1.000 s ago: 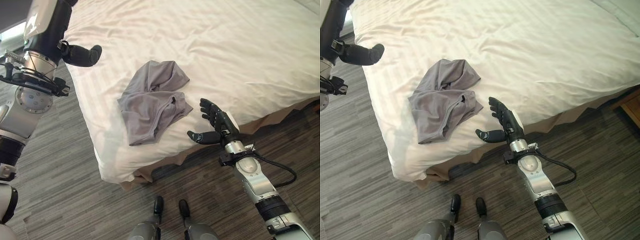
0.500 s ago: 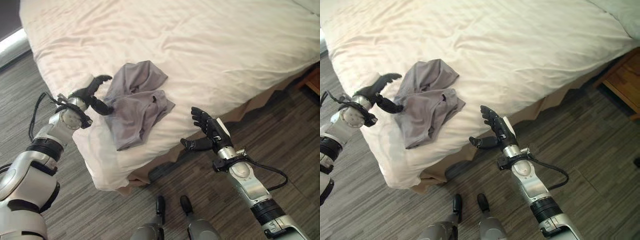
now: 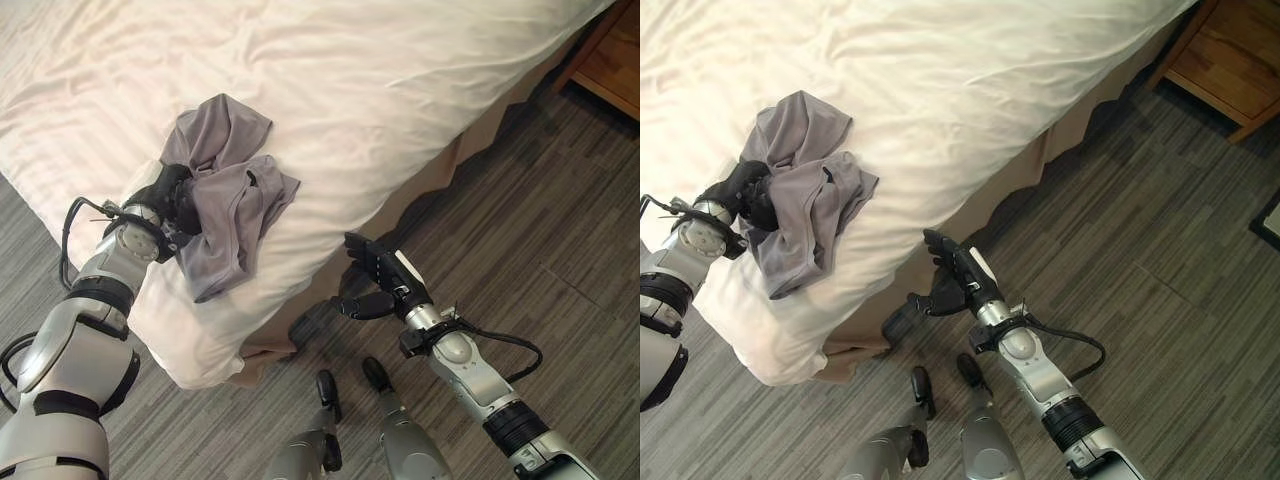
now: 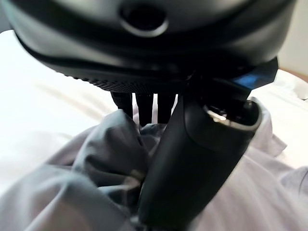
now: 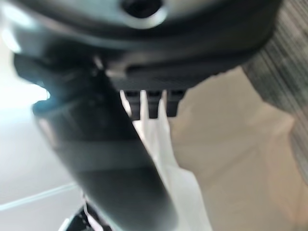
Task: Pick up bed clothes into laundry basket.
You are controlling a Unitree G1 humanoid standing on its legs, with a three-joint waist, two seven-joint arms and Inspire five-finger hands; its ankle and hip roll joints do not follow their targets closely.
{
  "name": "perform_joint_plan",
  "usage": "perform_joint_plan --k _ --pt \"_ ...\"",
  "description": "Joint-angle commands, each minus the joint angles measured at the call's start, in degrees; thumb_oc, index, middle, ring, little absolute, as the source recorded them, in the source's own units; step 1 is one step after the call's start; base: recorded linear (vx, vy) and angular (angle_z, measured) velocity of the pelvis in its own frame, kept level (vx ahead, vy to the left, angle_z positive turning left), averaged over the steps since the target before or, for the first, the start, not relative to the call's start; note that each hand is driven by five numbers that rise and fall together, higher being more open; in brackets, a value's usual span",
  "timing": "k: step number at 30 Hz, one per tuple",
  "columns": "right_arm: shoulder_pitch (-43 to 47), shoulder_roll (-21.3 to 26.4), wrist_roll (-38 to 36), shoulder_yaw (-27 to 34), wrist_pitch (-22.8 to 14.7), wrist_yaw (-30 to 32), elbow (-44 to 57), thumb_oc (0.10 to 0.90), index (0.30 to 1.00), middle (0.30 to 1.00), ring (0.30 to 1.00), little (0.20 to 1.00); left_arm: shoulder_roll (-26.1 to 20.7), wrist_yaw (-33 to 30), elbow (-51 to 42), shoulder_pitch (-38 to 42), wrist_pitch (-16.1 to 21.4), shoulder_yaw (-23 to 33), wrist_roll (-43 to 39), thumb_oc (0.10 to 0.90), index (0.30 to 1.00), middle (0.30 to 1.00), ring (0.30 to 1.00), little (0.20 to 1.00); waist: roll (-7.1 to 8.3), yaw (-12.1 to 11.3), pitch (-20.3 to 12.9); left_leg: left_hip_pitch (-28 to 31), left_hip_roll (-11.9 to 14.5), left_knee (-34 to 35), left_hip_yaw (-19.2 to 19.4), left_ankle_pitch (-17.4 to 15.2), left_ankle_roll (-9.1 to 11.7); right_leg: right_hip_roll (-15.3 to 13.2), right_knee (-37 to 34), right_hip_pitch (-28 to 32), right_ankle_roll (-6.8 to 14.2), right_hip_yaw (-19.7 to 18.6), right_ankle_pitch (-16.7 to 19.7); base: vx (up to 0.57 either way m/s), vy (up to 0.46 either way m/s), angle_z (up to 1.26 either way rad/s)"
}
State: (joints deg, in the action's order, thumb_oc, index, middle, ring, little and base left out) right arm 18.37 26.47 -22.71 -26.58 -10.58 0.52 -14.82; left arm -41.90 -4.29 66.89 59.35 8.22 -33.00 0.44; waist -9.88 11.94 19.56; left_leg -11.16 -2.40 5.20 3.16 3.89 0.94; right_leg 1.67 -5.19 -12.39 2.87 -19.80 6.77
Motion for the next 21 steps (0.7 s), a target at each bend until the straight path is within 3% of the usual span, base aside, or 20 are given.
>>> perform_joint_plan --k 1,10,12,14,15,16,17,19,21 --pt "2.8 -1.3 0.8 2.5 -5.1 -0.6 7.5 0.800 0.900 0.900 0.900 0.900 7.9 2.0 -2.4 2.8 3.1 -2.2 -2.0 0.400 0.300 0.300 0.300 0.300 2.32 1.9 -3.7 5.6 2.7 -0.2 -0.3 -3.4 2.8 -3.9 0.8 5.3 6.4 0.3 -3.4 0.01 -0.032 0.01" --pt "-1.0 1.1 2.4 6.5 -5.2 -0.3 8.0 0.800 0.900 0.900 0.900 0.900 2.0 -3.2 -22.3 8.3 10.0 0.1 -16.4 0.400 0.300 0.300 0.300 0.300 -0.13 1.0 -6.4 8.5 2.4 -1.1 -3.1 -4.5 2.6 -4.2 2.0 8.8 5.4 2.7 -5.9 0.02 -0.058 0.19" --pt "-1.9 1.2 2.4 7.1 -5.4 -0.4 8.4 0.800 0.900 0.900 0.900 0.900 1.7 -3.3 -23.7 9.0 10.6 0.0 -17.4 0.400 0.300 0.300 0.300 0.300 0.04 1.1 -6.6 8.7 2.6 -2.8 -2.9 -5.3 2.9 -4.4 2.4 9.3 5.3 3.1 -6.2 0.01 -0.066 0.11" --pt "-3.5 1.5 2.1 8.4 -5.7 -0.8 9.4 0.800 0.900 0.900 0.900 0.900 1.8 -3.6 -27.3 10.3 12.0 0.2 -19.7 0.400 0.300 0.300 0.300 0.300 1.04 1.6 -6.8 7.3 2.9 -9.7 -3.1 -8.0 3.7 -4.8 3.4 9.9 4.9 4.1 -7.0 0.00 -0.071 0.11" --pt "-3.3 1.4 2.0 8.5 -6.0 -0.4 9.8 0.800 0.900 0.900 0.900 0.900 1.0 -4.2 -30.2 10.5 13.4 1.2 -22.8 0.400 0.300 0.300 0.300 0.300 2.40 1.0 -6.4 5.8 1.7 -16.2 -6.6 -10.4 4.6 -4.5 4.9 10.0 4.9 2.8 -7.5 0.00 -0.024 0.30" --pt "-3.6 1.5 2.0 8.7 -6.1 -0.6 10.1 0.800 0.900 0.900 0.900 0.900 0.4 -3.8 -31.8 10.3 13.6 1.4 -24.0 0.400 0.300 0.300 0.300 0.300 3.21 0.5 -6.3 4.0 1.4 -19.1 -8.6 -10.8 5.0 -4.5 5.4 9.8 5.0 1.8 -7.4 -0.02 0.046 0.20" --pt "-3.6 1.9 2.3 8.9 -6.2 -0.7 10.5 0.800 0.900 0.900 0.900 0.900 -0.8 -4.2 -35.1 9.5 14.8 3.3 -26.4 0.400 0.300 0.300 0.300 0.300 4.32 -0.7 -5.6 4.2 0.3 -23.2 -14.0 -11.5 5.4 -4.0 6.1 9.5 5.4 -0.5 -6.9 -0.07 0.083 -0.15" --pt "-3.8 2.2 2.2 9.5 -5.9 -0.9 10.7 0.800 0.900 0.900 0.900 0.900 -1.6 -4.8 -39.2 7.3 16.1 5.7 -28.7 0.400 0.300 0.300 0.300 0.300 5.84 -1.7 -5.8 4.2 1.3 -27.8 -17.5 -12.0 5.5 -3.9 5.6 8.9 6.8 -4.1 -5.7 -0.03 0.133 -0.89" --pt "-3.5 2.1 1.9 10.3 -5.5 -0.7 10.4 0.800 0.900 0.900 0.900 0.900 -1.8 -5.2 -43.3 2.1 17.0 9.6 -30.9 0.400 0.300 0.300 0.300 0.300 6.50 -3.3 -6.0 6.2 0.4 -27.9 -22.8 -11.6 5.3 -2.5 5.9 6.5 8.6 -10.2 -3.6 0.00 0.241 -2.05"
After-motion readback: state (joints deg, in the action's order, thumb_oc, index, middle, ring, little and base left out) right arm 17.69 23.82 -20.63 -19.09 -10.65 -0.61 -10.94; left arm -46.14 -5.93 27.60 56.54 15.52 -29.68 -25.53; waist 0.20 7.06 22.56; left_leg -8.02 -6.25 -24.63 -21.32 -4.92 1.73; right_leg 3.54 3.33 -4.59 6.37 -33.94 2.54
